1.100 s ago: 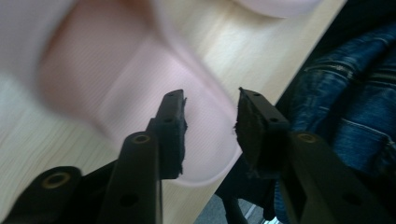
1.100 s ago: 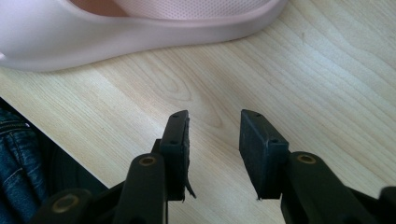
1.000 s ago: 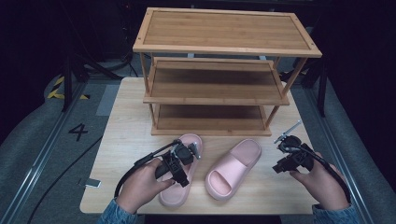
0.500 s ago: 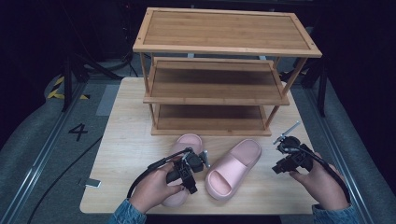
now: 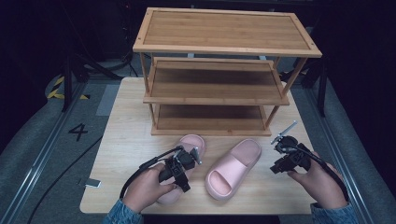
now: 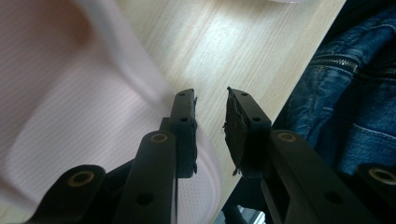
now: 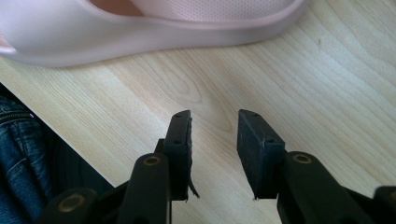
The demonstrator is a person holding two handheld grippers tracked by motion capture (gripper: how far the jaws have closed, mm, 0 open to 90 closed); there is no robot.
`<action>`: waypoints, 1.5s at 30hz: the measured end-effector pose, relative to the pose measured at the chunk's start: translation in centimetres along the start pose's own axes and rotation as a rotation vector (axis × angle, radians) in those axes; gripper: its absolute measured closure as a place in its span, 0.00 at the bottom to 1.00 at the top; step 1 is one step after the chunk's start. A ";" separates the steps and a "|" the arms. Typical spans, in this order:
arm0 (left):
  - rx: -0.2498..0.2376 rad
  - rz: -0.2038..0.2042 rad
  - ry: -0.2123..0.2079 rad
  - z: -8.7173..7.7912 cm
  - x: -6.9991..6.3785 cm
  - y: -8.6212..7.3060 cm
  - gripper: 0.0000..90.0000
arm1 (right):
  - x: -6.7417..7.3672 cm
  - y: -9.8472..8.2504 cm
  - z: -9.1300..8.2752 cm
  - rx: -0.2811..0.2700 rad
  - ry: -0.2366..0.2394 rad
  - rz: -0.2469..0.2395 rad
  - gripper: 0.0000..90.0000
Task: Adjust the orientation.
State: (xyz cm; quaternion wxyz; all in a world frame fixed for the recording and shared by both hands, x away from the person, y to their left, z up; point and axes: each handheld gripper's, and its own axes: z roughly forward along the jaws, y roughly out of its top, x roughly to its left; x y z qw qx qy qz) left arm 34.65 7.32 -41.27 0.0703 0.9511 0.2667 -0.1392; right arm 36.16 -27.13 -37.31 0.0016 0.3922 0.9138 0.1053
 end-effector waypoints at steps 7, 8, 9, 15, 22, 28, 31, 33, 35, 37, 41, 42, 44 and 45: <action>-0.023 -0.094 0.105 -1.0 1.0 -1.3 0.80 | 0.1 0.5 0.2 0.005 0.008 -0.014 0.73; -0.028 -0.099 0.124 -1.1 1.0 -1.4 0.80 | 0.1 0.6 0.2 0.004 0.004 -0.018 0.73; -0.034 -0.097 0.133 -1.2 1.0 -1.5 0.78 | 0.2 0.7 0.3 0.006 0.008 -0.017 0.73; -0.150 -0.103 0.139 -2.2 0.7 -1.3 0.71 | 0.2 0.8 0.4 0.006 0.008 -0.016 0.72; -0.290 -0.153 0.161 -2.3 0.9 -0.7 0.62 | 0.2 0.4 0.3 0.004 0.002 -0.014 0.71; -0.326 -0.206 0.158 -1.0 1.3 -0.1 0.67 | 0.0 -0.3 0.1 -0.011 0.000 0.014 0.71; -0.333 -0.204 0.173 -0.3 1.2 0.4 0.70 | -0.1 -0.4 0.1 -0.005 -0.004 0.014 0.71; -0.317 -0.209 0.186 0.1 1.2 0.8 0.70 | 0.0 -0.5 0.1 -0.002 -0.003 0.017 0.71; -0.321 -0.211 0.191 0.2 1.4 1.0 0.73 | 0.0 -0.6 0.1 -0.002 -0.004 0.018 0.70; -0.326 -0.204 0.188 0.2 1.4 1.0 0.80 | 0.0 -0.6 0.1 -0.006 -0.003 0.022 0.70; -0.316 -0.196 0.204 -0.1 1.2 1.1 0.87 | 0.0 -0.8 0.0 -0.005 -0.007 0.027 0.71; -0.316 -0.196 0.204 -0.1 1.2 1.1 0.88 | 0.0 -0.8 0.0 -0.005 -0.007 0.027 0.71; -0.324 -0.198 0.209 -0.4 1.2 0.9 0.89 | -0.1 -0.8 0.1 -0.006 -0.005 0.028 0.70; -0.322 -0.199 0.210 -0.5 1.2 0.8 0.89 | -0.1 -0.8 0.1 -0.006 -0.004 0.027 0.70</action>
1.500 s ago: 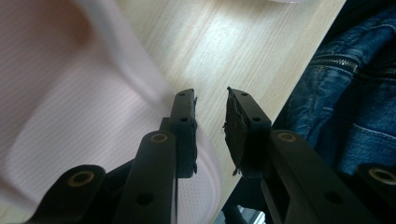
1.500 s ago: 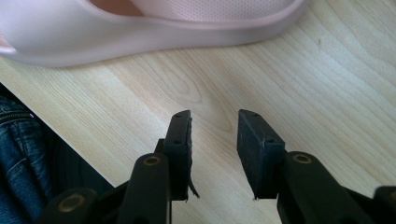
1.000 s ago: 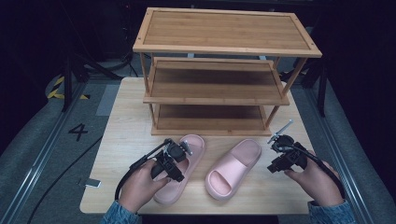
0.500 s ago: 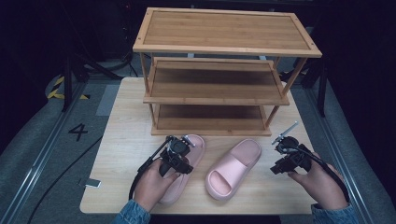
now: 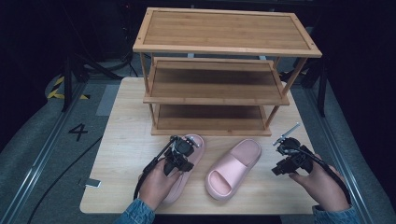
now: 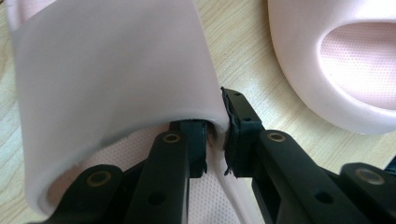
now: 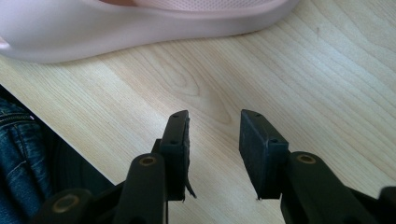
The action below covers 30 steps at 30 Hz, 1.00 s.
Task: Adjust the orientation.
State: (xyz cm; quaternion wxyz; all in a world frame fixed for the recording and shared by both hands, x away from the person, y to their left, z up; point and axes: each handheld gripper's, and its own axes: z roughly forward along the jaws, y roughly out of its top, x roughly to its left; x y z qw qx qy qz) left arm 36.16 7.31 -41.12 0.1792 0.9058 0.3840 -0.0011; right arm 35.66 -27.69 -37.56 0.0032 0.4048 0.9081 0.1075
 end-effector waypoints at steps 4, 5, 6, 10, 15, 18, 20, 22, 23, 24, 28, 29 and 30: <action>0.012 0.000 0.016 -0.6 0.2 -0.2 0.92 | 0.1 0.1 0.0 -0.003 0.009 -0.004 0.70; 0.012 0.002 0.014 -0.8 0.3 -0.2 0.92 | 0.1 0.1 -0.1 -0.003 0.006 -0.007 0.70; 0.011 -0.012 0.010 -0.9 0.4 -0.3 0.92 | 0.1 0.1 -0.1 -0.004 0.004 -0.009 0.70; 0.026 -0.008 0.000 -1.6 0.6 -0.5 0.93 | 0.1 0.0 -0.5 -0.012 0.005 -0.010 0.70; 0.030 0.012 -0.014 -3.1 0.3 -0.5 0.93 | 0.0 -0.1 -0.9 -0.023 0.002 -0.006 0.70; 0.048 0.024 -0.003 -4.3 -0.1 -0.4 0.93 | 0.0 -0.1 -1.0 -0.023 0.003 -0.003 0.70; 0.050 0.036 -0.002 -5.0 -0.4 -0.3 0.93 | -0.1 -0.1 -0.9 -0.022 0.005 -0.009 0.70; 0.051 0.047 -0.003 -5.9 -0.7 -0.2 0.93 | -0.1 -0.2 -0.9 -0.022 0.004 -0.008 0.70; 0.045 0.052 -0.005 -6.1 -0.8 -0.1 0.93 | -0.1 -0.2 -0.9 -0.021 0.004 -0.007 0.70; 0.052 0.064 -0.003 -6.6 -1.0 0.0 0.93 | -0.1 -0.2 -0.9 -0.019 0.004 -0.004 0.70; 0.072 0.099 0.009 -7.9 -1.7 0.6 0.92 | -0.2 -0.3 -0.9 -0.023 0.005 0.000 0.70; 0.075 0.104 0.006 -8.2 -1.8 0.7 0.92 | -0.2 -0.3 -0.9 -0.022 0.006 0.002 0.70; 0.075 0.110 0.006 -8.7 -1.9 0.9 0.92 | -0.2 -0.3 -0.9 -0.021 0.008 0.004 0.70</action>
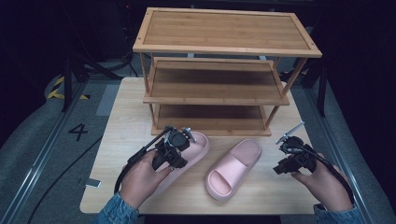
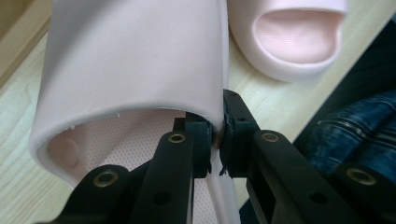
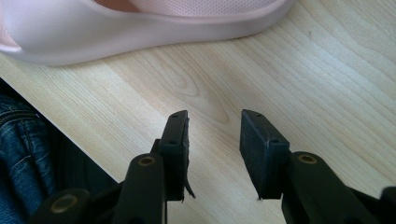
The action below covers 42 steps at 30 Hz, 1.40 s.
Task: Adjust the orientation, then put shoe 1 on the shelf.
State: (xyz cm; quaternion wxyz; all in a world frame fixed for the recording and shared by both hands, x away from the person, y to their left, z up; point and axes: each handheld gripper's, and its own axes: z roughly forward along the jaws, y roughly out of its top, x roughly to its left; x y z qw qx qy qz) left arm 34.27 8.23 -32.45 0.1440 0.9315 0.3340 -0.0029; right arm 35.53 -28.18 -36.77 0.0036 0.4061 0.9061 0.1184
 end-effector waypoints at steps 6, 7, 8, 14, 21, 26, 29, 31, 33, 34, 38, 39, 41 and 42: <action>-0.010 0.030 0.019 -2.2 -0.1 0.7 0.92 | 0.0 0.1 0.2 0.002 0.005 -0.003 0.70; -0.014 0.031 0.016 -2.4 -0.1 0.7 0.92 | 0.0 0.1 0.2 0.004 0.005 0.000 0.70; -0.019 0.032 0.009 -2.8 0.0 0.9 0.92 | 0.0 0.1 0.3 0.007 0.002 0.002 0.70; -0.037 0.042 0.017 -4.5 0.6 2.0 0.92 | -0.2 -0.3 0.1 0.002 0.006 0.014 0.70; -0.065 0.068 0.011 -6.9 0.9 3.6 0.92 | -0.5 -1.0 0.1 -0.001 0.000 0.033 0.70; -0.090 0.077 0.003 -8.1 1.5 4.9 0.92 | -0.7 -1.5 0.1 -0.002 0.004 0.048 0.70; -0.106 0.082 -0.004 -8.9 1.7 5.7 0.92 | -0.9 -1.9 0.0 0.000 -0.006 0.056 0.70; -0.113 0.090 -0.001 -9.5 1.8 6.5 0.92 | -0.9 -2.1 -0.1 0.000 -0.004 0.061 0.70; -0.125 0.088 0.002 -9.8 1.9 7.0 0.92 | -0.9 -2.3 -0.1 0.000 -0.005 0.065 0.70; -0.128 0.097 0.003 -9.9 2.1 7.3 0.92 | -0.9 -2.4 -0.1 -0.002 -0.004 0.066 0.70; -0.135 0.090 0.012 -10.2 2.4 8.2 0.92 | -0.8 -2.7 -0.1 -0.002 -0.004 0.073 0.70; -0.134 0.094 0.012 -10.2 2.7 8.5 0.92 | -0.9 -2.8 -0.2 0.000 -0.006 0.076 0.70; -0.135 0.093 0.014 -10.3 3.0 9.0 0.92 | -0.9 -3.0 -0.3 0.000 -0.009 0.079 0.70; -0.137 0.091 0.016 -10.3 3.1 9.2 0.92 | -0.9 -3.0 -0.3 -0.002 -0.007 0.085 0.70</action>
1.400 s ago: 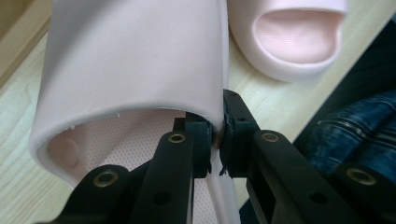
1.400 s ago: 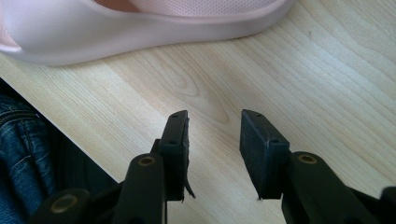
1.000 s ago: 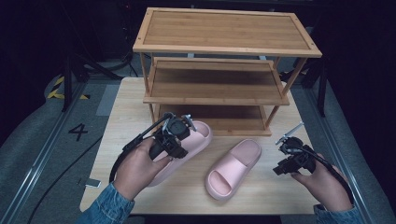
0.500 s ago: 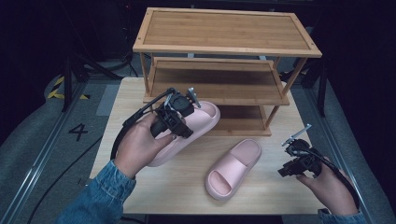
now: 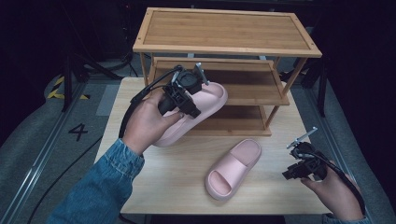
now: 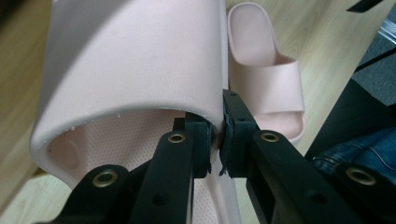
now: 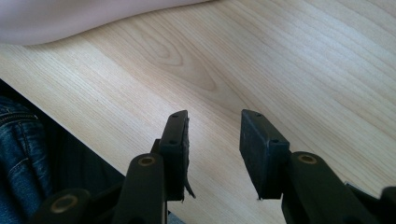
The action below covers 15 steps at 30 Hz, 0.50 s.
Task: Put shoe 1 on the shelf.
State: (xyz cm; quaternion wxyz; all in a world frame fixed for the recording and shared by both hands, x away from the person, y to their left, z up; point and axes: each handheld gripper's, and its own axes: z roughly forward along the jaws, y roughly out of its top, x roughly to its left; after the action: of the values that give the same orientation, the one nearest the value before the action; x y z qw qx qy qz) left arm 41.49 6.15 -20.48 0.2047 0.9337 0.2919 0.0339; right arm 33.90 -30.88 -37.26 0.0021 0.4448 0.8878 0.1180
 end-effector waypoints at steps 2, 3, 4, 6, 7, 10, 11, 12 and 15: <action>-0.005 0.005 -0.005 0.1 0.4 0.4 0.92 | -0.1 -0.1 -0.1 0.002 0.001 0.005 0.70; -0.008 0.001 -0.001 0.1 0.5 0.6 0.92 | -0.2 -0.2 -0.1 -0.001 0.000 0.004 0.70; -0.005 0.001 0.003 0.2 0.7 0.8 0.92 | -0.2 -0.3 -0.1 -0.002 0.004 0.008 0.70; -0.013 -0.005 0.016 0.3 1.0 1.1 0.92 | -0.2 -0.3 -0.1 0.000 0.001 0.007 0.70; -0.015 -0.004 0.019 0.3 1.2 1.3 0.92 | -0.2 -0.4 -0.1 0.002 0.001 0.010 0.70; -0.026 -0.019 0.034 0.3 1.7 1.7 0.92 | -0.2 -0.4 -0.2 -0.001 -0.001 0.010 0.70; -0.031 -0.021 0.036 0.4 1.9 1.8 0.92 | -0.2 -0.4 -0.2 -0.002 -0.001 0.010 0.70; -0.035 -0.029 0.041 0.4 2.1 2.0 0.92 | -0.2 -0.5 -0.2 -0.003 0.002 0.010 0.70; -0.033 -0.032 0.050 0.4 2.4 2.3 0.92 | -0.2 -0.5 -0.1 -0.001 0.001 0.012 0.70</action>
State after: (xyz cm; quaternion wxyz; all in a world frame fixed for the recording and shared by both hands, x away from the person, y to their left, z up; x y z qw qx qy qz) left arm 44.78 5.59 -20.05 0.2134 0.9241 0.3115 0.0589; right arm 33.66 -31.34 -37.26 0.0012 0.4499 0.8852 0.1187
